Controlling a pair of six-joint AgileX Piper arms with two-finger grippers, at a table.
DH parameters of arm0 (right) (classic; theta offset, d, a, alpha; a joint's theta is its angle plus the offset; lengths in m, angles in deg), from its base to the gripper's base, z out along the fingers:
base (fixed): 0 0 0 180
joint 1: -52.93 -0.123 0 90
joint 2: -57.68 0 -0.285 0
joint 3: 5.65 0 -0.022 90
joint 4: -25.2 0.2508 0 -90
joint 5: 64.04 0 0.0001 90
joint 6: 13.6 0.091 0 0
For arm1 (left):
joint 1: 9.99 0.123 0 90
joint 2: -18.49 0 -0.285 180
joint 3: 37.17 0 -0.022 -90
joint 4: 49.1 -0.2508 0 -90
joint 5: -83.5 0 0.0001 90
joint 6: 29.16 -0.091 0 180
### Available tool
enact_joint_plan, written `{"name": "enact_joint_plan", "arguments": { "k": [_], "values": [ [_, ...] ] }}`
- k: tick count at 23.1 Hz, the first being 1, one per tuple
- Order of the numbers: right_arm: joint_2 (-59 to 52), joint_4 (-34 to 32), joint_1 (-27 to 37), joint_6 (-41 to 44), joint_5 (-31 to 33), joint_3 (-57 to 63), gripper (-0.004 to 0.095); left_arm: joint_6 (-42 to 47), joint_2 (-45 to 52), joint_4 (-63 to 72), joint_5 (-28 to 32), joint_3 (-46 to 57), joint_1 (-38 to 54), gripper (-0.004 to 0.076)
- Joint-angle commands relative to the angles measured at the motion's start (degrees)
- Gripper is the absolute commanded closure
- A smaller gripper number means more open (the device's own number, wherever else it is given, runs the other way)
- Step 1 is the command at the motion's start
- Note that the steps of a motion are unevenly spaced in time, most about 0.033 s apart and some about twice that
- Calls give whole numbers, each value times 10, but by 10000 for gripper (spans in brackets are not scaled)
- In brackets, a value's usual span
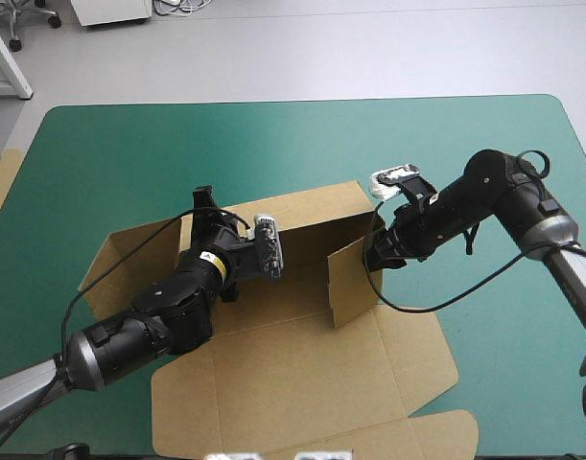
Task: Fold the box
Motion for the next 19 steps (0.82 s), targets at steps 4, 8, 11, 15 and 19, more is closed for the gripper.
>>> {"name": "enact_joint_plan", "arguments": {
  "k": [4,8,11,15,19],
  "values": [
    [-32,17,1,-11,-9,-12,429,8,3,60,32,12,-9,734],
    [-36,23,-2,-24,-17,-12,388,0,6,59,34,56,-27,734],
    [-36,9,-16,-21,-23,-12,360,0,6,61,33,56,-32,734],
    [-36,12,-29,-22,-33,-12,359,4,6,61,33,56,-32,734],
    [-44,11,-32,-22,-50,7,360,11,6,61,32,56,-32,734]
  ]
}}
